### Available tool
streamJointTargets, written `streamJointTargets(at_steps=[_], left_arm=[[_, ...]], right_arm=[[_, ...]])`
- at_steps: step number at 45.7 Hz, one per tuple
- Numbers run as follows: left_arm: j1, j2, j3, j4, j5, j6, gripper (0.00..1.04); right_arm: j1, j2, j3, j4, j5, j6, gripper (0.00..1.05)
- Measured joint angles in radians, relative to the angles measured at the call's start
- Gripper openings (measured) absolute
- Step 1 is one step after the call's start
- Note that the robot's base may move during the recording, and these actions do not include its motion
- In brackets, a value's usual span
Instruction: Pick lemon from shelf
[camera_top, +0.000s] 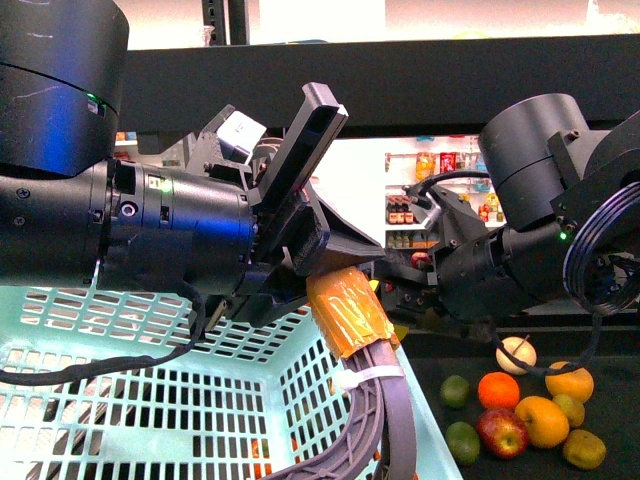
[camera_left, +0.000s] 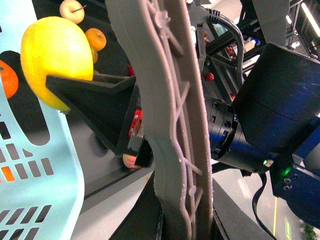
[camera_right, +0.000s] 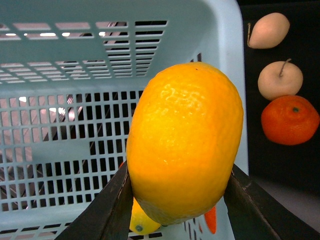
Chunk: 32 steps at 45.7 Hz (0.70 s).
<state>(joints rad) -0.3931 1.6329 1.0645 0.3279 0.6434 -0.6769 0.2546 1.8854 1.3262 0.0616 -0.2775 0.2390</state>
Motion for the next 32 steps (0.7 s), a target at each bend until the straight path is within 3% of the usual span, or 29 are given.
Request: streamJointTargets(at_steps=[7, 10, 22, 27, 32], left_arm=[[0.0, 0.0, 0.0, 0.0, 0.0, 0.0, 0.11], [0.0, 0.0, 0.0, 0.0, 0.0, 0.0, 0.11], [0.0, 0.0, 0.0, 0.0, 0.001, -0.001, 0.11], [0.0, 0.0, 0.0, 0.0, 0.0, -0.002, 0.11], [0.0, 0.0, 0.0, 0.0, -0.005, 0.0, 0.11]], right_arm=[[0.026, -0.003, -0.028, 0.006, 0.002, -0.01, 0.45], [0.03, -0.003, -0.036, 0.01, 0.003, -0.019, 0.6], [0.021, -0.006, -0.042, 0.026, 0.0, -0.016, 0.98], [-0.002, -0.025, -0.043, 0.052, 0.024, -0.018, 0.97], [-0.066, -0.076, -0.06, 0.146, 0.114, -0.026, 0.97]])
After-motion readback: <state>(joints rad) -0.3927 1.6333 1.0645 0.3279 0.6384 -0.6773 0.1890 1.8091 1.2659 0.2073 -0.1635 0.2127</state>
